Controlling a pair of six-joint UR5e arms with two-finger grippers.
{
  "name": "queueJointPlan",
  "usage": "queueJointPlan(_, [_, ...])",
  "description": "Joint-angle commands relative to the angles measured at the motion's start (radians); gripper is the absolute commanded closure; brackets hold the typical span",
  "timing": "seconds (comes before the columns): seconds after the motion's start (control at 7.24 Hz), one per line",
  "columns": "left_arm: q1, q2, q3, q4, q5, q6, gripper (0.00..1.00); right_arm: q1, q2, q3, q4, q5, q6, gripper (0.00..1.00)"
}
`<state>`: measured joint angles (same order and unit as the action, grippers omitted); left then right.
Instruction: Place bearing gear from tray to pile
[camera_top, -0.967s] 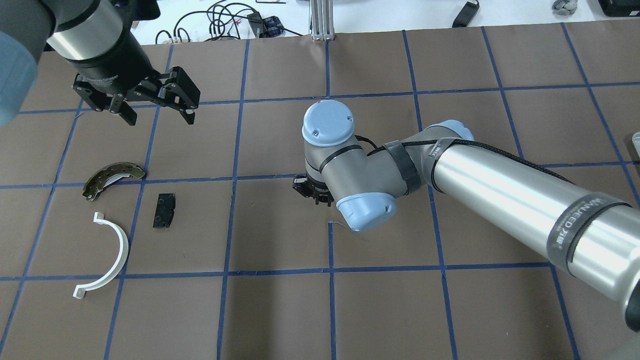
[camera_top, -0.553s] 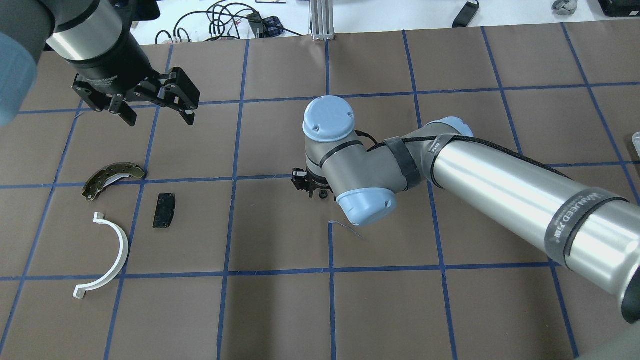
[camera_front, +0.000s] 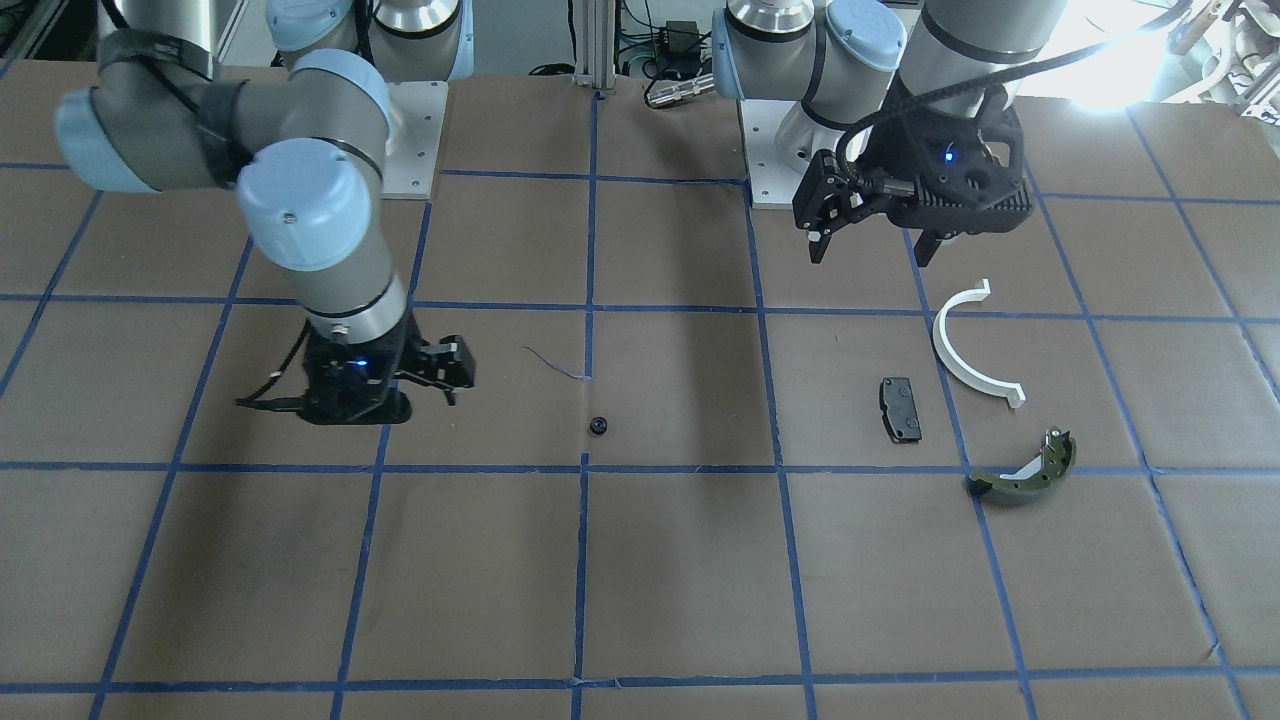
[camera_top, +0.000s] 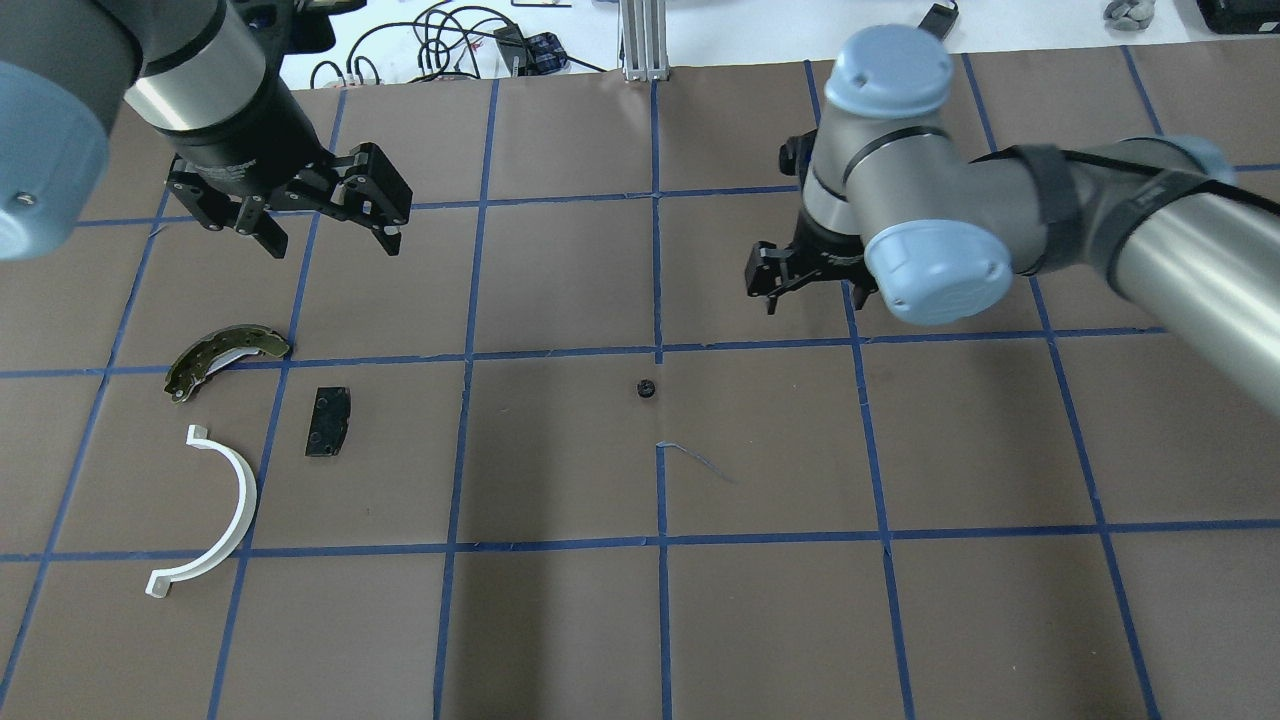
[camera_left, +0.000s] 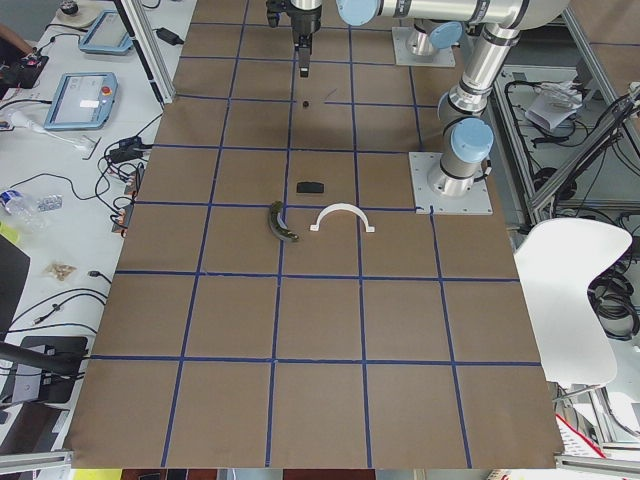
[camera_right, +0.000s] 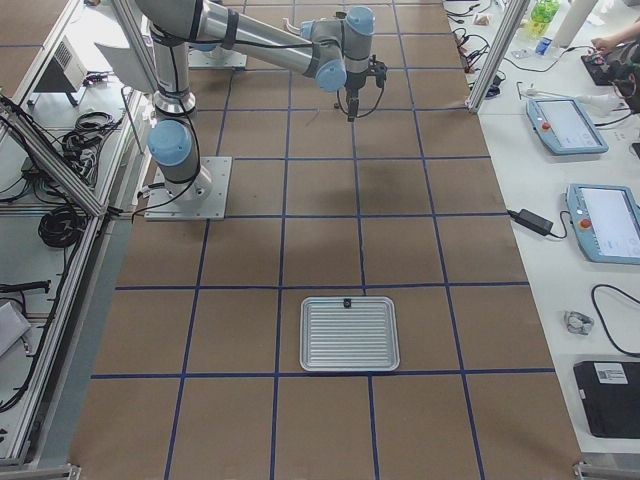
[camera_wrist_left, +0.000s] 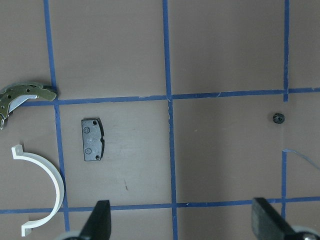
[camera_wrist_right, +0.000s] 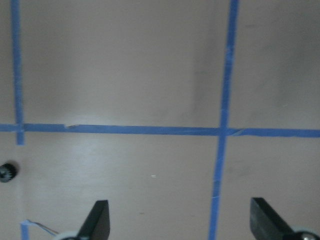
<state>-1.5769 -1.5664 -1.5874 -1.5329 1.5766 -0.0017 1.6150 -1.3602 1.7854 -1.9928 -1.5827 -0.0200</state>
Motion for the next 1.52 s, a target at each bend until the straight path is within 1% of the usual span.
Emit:
queueJointPlan(0.0, [-0.012,-0.093,-0.095,0.12,-0.001,-0.079,0.0,-0.214,-0.049,0.0,0.044,-0.09,-0.341,0.0])
queueJointPlan(0.14, [-0.071,-0.121,-0.15,0.193,0.002,-0.11,0.0,-0.324,-0.072,0.0,0.048,-0.094,-0.542,0.0])
queueJointPlan(0.28, [-0.127,-0.157,-0.204,0.324,-0.001,-0.198,0.0,-0.439,-0.089,0.0,0.049,-0.094,-0.743,0.0])
queueJointPlan(0.41, [-0.149,-0.199,-0.259,0.44,-0.003,-0.221,0.0,-0.549,-0.089,0.0,0.054,-0.091,-0.985,0.0])
queueJointPlan(0.55, [-0.187,-0.236,-0.285,0.494,0.0,-0.262,0.0,-0.654,-0.085,-0.003,0.046,-0.088,-1.179,0.0])
queueJointPlan(0.69, [-0.233,-0.275,-0.286,0.537,0.006,-0.347,0.0,-0.731,-0.073,-0.006,0.036,-0.082,-1.354,0.0])
queueJointPlan(0.97, [-0.287,-0.355,-0.284,0.647,0.01,-0.395,0.0,-0.829,0.002,-0.041,0.005,-0.089,-1.629,0.0])
queueJointPlan(1.11, [-0.314,-0.389,-0.283,0.71,0.011,-0.441,0.0,-0.846,0.071,-0.094,0.003,-0.092,-1.725,0.0])
queueJointPlan(1.24, [-0.339,-0.421,-0.276,0.736,0.011,-0.463,0.0,-0.85,0.146,-0.156,0.002,-0.103,-1.832,0.0])
queueJointPlan(1.38, [-0.356,-0.444,-0.27,0.756,0.013,-0.462,0.0,-0.871,0.206,-0.213,0.0,-0.114,-1.877,0.0])
